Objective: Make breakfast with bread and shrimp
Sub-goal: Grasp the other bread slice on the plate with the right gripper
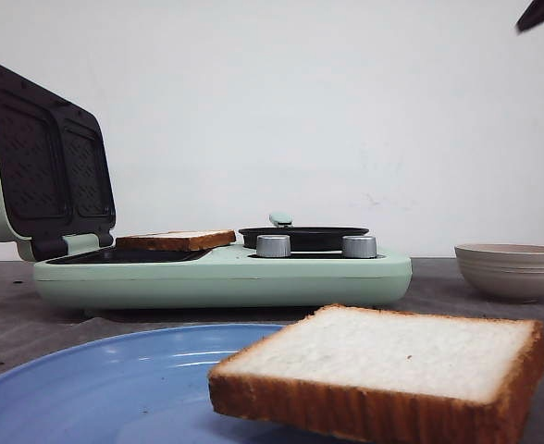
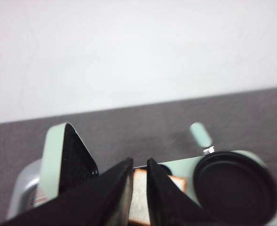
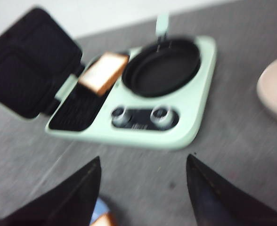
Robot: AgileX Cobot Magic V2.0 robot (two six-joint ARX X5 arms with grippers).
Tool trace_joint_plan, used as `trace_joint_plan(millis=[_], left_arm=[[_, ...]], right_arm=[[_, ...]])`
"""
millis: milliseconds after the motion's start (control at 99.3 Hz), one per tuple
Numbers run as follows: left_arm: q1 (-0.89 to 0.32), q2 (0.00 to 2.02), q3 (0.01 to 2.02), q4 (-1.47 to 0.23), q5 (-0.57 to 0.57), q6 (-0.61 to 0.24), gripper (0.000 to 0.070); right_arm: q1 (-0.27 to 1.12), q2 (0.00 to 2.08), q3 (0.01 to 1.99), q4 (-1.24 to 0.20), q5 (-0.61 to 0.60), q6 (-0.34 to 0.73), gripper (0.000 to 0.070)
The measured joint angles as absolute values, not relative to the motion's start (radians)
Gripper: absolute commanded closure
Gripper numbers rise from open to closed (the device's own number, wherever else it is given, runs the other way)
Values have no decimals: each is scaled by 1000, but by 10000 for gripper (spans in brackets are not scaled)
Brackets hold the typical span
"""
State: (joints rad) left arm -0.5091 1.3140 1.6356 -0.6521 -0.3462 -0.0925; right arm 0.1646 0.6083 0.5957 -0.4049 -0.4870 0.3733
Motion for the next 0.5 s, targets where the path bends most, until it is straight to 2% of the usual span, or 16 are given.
trace_joint_plan(millis=[242, 423, 503], left_arm=[[-509, 1074, 1636, -773, -308, -92, 700], [-509, 936, 1623, -812, -289, -92, 700], [-509, 896, 1620, -841, -289, -92, 700]], right_arm=[[165, 806, 596, -441, -712, 423, 358], [165, 925, 596, -558, -738, 416, 327], [167, 960, 596, -619, -746, 393, 273]])
